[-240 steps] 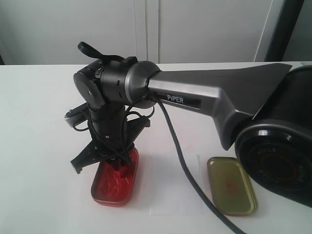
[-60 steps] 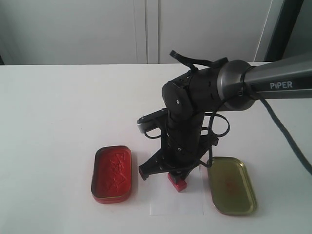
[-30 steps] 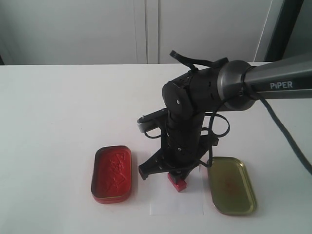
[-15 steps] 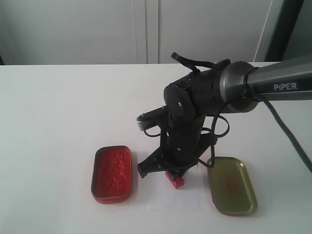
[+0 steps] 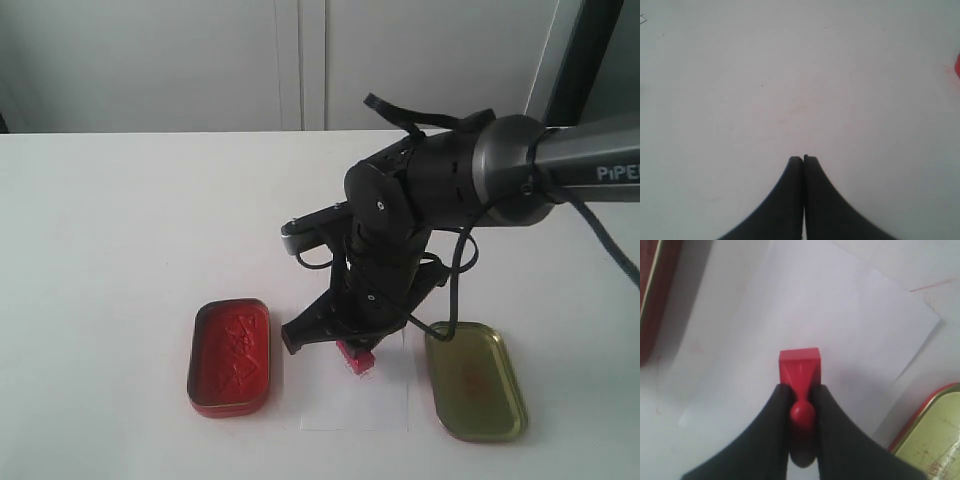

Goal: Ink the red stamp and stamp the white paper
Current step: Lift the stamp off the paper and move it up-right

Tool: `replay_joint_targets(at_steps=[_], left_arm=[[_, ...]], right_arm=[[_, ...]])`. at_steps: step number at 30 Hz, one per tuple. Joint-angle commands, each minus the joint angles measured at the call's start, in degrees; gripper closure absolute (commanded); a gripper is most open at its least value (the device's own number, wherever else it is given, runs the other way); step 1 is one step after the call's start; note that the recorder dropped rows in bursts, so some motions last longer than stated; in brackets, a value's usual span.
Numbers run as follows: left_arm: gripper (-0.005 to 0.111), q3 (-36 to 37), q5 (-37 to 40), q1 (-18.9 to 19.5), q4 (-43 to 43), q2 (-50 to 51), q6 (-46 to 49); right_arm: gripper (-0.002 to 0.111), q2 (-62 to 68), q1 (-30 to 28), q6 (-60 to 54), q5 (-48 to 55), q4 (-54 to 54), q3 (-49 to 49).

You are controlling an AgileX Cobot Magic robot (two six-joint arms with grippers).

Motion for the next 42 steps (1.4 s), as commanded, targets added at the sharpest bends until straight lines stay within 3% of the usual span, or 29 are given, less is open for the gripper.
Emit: replay_joint_targets(at_steps=[1, 25, 42], left_arm=[[0.107, 0.59, 0.54, -0.16, -0.14, -0.23, 0.00], [0.107, 0.59, 0.54, -0.16, -0.14, -0.23, 0.00], [0.107, 0.59, 0.54, -0.16, -0.14, -0.23, 0.00]], right_arm=[[0.108, -2.71, -0.37, 0.09, 0.48, -0.51, 0.23], [0.108, -4.64, -0.85, 0.09, -0.40, -0.18, 0.23], [0.108, -4.64, -14.02, -17.47, -3.68, 25.13, 0.23]])
